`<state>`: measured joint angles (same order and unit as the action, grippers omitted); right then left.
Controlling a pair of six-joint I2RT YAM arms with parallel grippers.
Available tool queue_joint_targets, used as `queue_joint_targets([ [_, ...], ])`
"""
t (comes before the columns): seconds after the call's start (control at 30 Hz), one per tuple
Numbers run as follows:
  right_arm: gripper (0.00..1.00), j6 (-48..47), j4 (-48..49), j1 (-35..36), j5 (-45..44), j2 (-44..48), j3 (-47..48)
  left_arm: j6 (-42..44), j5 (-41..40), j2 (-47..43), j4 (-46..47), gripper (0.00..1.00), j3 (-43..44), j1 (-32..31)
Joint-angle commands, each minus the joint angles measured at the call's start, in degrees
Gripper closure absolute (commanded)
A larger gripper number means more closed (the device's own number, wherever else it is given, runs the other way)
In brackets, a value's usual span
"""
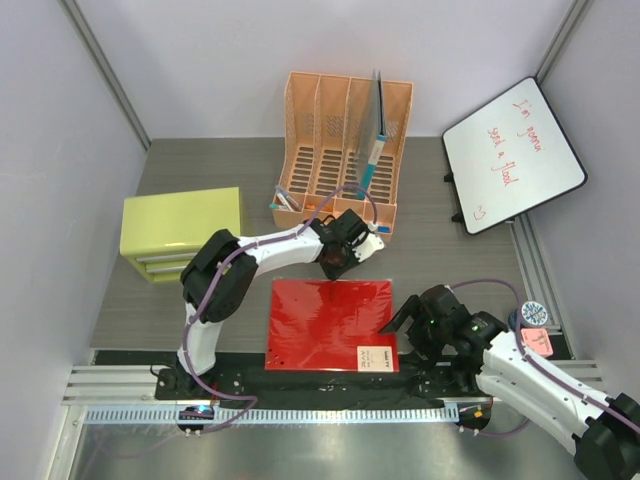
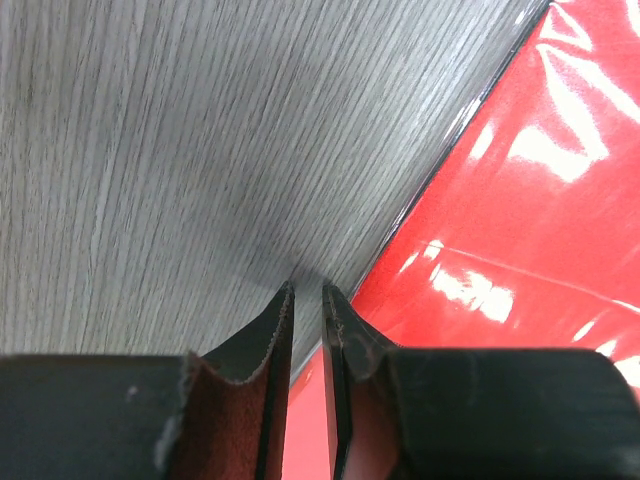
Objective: Organize the desk
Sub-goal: Pick up the folder from the corner of the board.
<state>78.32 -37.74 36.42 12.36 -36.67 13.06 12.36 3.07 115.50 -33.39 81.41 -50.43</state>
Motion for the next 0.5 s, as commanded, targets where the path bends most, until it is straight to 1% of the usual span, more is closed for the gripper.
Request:
queue_joint_targets([
  [0.0, 0.04, -0.54, 17.59, 0.14, 2.67, -0.60, -5.94, -0.85, 1.68, 1.04, -2.03, 0.82, -2.83, -0.63],
  [0.03, 0.07, -0.45, 18.39, 0.05, 3.45, -0.51, -6.29, -0.76, 1.59, 0.87, -2.03, 0.82, -2.83, -0.63],
  [0.07, 0.22, -0.02, 19.10, -0.04, 3.81, -0.43, -7.16, -0.76, 1.59, 0.69, -2.03, 0.82, -2.57, -0.63],
  [0.17, 0.48, 0.86, 23.05, -0.21, 5.65, -0.60, -9.27, -0.41, 0.97, 0.69, -2.21, 0.82, -2.31, -0.63],
  [0.2, 0.49, 1.30, 27.23, -0.30, 6.44, -0.69, -10.15, -0.49, 0.97, 0.78, -2.21, 0.82, -2.22, -0.72],
  [0.23, 0.49, 2.00, 29.45, -0.39, 7.14, -0.78, -12.07, -0.41, 0.97, 0.60, -2.30, 0.82, -2.30, -0.63],
  [0.3, 0.47, 3.32, 35.85, -0.48, 9.34, -1.83, -12.97, -0.49, 1.06, 0.51, -2.30, 0.82, -2.30, -0.63],
  [0.33, 0.45, 3.59, 37.28, -0.56, 9.87, -2.27, -15.67, -0.49, 0.97, 0.43, -2.30, 0.82, -2.39, -0.72],
  [0.37, 0.43, 3.68, 39.73, -0.65, 11.09, -3.75, -16.31, -0.41, 0.89, 0.42, -2.21, 0.82, -2.48, -0.63],
  [0.4, 0.44, 3.94, 42.19, -0.74, 11.45, -4.46, -16.66, -0.32, 0.80, 0.34, -2.30, 0.82, -2.48, -0.63],
  [0.47, 0.44, 3.24, 43.35, -0.83, 11.72, -6.91, -16.14, -0.32, 0.71, 0.34, -2.12, 0.82, -2.66, -0.72],
])
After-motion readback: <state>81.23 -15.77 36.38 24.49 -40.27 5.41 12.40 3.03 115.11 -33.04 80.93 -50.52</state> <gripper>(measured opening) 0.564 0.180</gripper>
